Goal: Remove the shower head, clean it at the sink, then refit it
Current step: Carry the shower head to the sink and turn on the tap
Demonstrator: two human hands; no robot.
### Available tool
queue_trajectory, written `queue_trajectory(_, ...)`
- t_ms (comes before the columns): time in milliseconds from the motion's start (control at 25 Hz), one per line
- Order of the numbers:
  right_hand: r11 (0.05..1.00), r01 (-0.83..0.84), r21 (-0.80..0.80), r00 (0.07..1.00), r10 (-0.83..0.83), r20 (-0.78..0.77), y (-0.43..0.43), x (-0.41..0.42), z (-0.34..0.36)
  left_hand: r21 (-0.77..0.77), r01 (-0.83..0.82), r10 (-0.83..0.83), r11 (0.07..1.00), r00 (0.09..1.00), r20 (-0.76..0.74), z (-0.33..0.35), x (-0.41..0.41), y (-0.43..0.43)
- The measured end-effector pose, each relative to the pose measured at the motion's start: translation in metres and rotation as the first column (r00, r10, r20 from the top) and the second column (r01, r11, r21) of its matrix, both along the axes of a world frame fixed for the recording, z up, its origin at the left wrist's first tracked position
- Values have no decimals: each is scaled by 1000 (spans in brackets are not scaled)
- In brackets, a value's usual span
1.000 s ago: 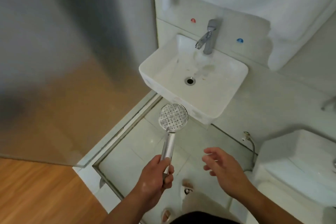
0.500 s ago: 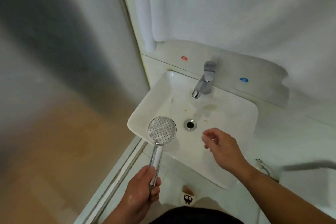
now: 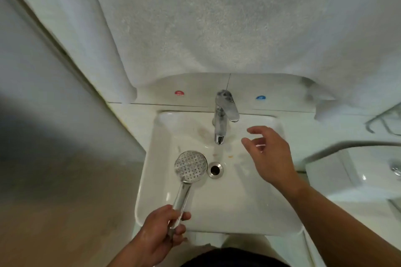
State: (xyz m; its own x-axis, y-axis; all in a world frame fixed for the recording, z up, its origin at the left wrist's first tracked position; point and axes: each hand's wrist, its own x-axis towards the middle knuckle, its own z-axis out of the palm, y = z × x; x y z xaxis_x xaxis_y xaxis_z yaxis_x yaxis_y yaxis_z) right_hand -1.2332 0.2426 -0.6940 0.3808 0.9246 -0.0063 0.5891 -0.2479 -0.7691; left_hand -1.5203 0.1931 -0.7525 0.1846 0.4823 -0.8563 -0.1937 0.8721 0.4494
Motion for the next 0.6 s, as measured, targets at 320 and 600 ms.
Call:
queue_trajectory(320,987,-145,73,963,124,239,45,-18,11,7,342,-341,940,939,-42,-18,-16,52)
queue_trajectory(600,971,-207,119,903,142,406,58,-14,-1,55,391,-387,919,920,-63,-8,-6,60)
